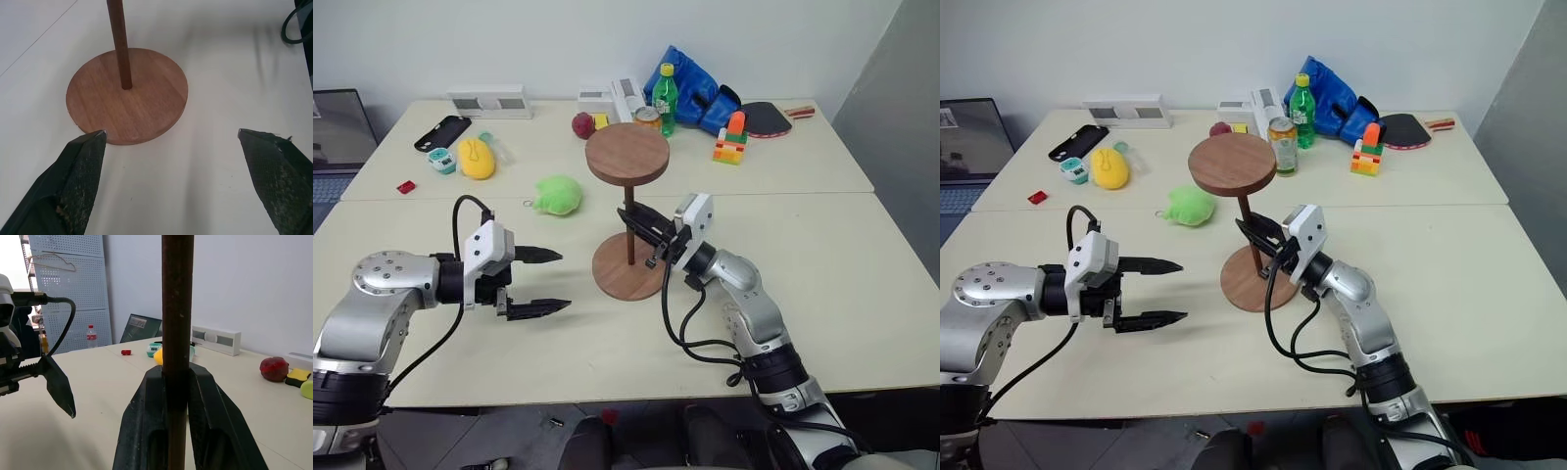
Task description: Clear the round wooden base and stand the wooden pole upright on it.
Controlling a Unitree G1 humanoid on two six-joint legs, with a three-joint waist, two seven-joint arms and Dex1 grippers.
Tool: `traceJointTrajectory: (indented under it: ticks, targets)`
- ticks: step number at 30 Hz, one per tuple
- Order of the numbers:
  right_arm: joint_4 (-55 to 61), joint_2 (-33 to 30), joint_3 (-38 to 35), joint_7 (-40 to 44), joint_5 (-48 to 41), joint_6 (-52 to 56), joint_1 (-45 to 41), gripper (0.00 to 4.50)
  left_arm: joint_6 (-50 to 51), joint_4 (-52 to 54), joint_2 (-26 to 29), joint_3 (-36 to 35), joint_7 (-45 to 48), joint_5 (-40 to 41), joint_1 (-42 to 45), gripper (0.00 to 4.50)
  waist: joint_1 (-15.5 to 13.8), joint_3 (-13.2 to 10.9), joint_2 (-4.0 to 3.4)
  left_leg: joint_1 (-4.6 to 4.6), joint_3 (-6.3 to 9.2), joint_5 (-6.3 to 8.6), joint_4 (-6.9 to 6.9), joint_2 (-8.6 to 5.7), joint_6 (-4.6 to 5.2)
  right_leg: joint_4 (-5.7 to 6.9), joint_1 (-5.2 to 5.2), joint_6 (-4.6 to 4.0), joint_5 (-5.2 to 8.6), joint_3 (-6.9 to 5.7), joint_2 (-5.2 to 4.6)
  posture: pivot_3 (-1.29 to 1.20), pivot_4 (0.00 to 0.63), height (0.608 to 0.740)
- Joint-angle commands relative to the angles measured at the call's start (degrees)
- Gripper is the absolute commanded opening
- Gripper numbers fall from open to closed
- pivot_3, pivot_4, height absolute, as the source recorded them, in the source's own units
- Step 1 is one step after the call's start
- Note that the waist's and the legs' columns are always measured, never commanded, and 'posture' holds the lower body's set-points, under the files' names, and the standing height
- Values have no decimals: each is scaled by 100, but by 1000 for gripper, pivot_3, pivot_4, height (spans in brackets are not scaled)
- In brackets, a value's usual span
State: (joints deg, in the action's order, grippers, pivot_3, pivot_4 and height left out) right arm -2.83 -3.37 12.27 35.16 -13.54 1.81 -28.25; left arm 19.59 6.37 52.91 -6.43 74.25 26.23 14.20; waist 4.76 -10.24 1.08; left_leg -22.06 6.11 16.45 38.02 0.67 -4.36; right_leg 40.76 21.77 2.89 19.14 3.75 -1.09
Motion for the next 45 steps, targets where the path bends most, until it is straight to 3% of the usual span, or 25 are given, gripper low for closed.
traceJointTrajectory:
  ticks: [1,11,26,28,29,40,45]
  targets:
    - [-276,-172,88,-63,279,243,150,221,-3,90,24,-70,-24,60,61,4500,-1,0,0,10,-1,0,-2,0,0,-1,-8,0,0,1,0,0,150,740]
    - [-234,-379,410,-225,627,923,95,221,-45,9,1,-48,-36,24,101,4500,-8,5,1,40,1,0,-3,0,1,-6,-41,-1,2,1,0,0,150,740]
    - [54,-446,332,-111,363,1175,136,221,21,54,-51,-21,-91,54,174,4500,-14,11,3,48,1,1,-4,0,1,-8,-49,-2,2,1,0,0,150,740]
    - [120,-435,330,-119,350,1138,117,922,21,102,-41,4,-92,41,187,4500,-14,11,2,48,2,1,-5,0,1,-8,-49,-2,2,1,0,0,150,740]
    - [164,-445,348,-83,334,1143,119,965,68,165,-42,15,-119,60,203,4500,-13,12,5,48,2,1,-5,0,1,-8,-48,-2,2,1,0,0,150,740]
    - [377,-714,449,226,404,1303,269,3549,421,506,-90,-2,-431,188,351,4500,-1,-8,2,9,1,1,-12,2,1,-16,-8,-2,2,9,2,0,150,740]
    - [624,-1236,262,315,493,1325,428,3549,588,479,-87,7,-869,-13,448,4500,-26,-8,4,7,2,1,-8,-1,1,-27,-15,-2,2,3,-1,0,150,740]
